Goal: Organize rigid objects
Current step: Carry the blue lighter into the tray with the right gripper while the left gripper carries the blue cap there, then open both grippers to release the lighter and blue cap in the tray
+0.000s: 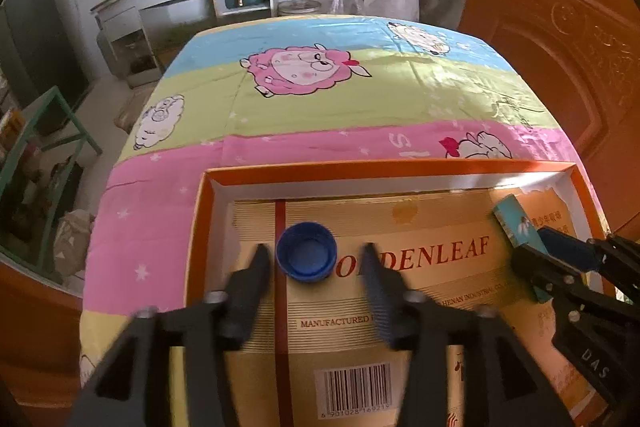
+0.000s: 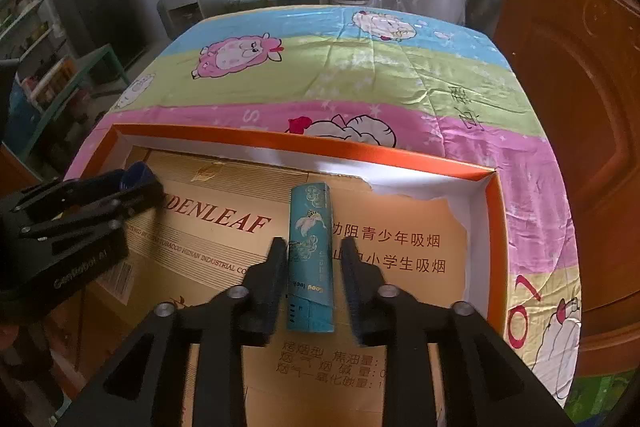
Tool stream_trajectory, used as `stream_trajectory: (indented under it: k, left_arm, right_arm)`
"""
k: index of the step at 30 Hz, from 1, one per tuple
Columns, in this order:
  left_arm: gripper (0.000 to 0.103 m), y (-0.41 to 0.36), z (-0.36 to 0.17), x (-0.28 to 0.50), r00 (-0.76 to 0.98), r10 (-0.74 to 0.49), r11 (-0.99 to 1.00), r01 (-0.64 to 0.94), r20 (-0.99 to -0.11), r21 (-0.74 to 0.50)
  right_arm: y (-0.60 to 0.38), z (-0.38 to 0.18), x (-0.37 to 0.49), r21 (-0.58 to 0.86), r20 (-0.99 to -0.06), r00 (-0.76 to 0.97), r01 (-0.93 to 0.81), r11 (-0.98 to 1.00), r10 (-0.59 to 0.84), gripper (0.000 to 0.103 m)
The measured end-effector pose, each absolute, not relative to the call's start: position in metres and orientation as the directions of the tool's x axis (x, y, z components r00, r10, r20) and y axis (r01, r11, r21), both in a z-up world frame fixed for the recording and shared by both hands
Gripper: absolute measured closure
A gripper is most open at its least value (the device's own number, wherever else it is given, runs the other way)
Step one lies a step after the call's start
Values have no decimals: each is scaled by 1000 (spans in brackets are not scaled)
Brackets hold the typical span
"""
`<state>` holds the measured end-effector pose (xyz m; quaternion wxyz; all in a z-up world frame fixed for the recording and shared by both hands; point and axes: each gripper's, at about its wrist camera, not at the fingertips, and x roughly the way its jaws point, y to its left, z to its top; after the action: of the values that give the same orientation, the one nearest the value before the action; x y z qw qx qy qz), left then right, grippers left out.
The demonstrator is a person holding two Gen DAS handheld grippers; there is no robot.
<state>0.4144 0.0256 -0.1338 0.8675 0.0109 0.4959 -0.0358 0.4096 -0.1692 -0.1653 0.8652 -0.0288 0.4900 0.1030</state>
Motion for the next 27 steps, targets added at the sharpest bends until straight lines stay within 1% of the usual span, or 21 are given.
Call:
stream_trajectory:
  k: [1, 2, 7, 20, 27]
  left_arm:
    - [41, 25, -134, 415, 504, -55, 997, 76, -862, -20]
    - [41, 25, -134, 415, 507, -55, 997, 78, -860, -19]
    - [41, 23, -122, 407, 548, -54, 996, 87, -835, -7]
    - [41, 27, -70, 344, 636, -143, 989, 121, -758, -86]
    - [41, 23, -46, 310, 680, -151, 987, 144, -718, -71]
  right_arm:
    - [-169, -165, 409, 48, -853, 501, -207, 977, 148, 57]
    - [-169, -164, 408, 46, -852, 503, -208, 977, 147, 52]
    - [-175, -157, 401, 45, -847, 513, -194, 980, 141, 52]
    - [-186, -124, 351, 81, -822, 546, -168, 982, 161, 51]
    - [-184, -104, 320, 75, -805, 572, -165, 983, 158, 51]
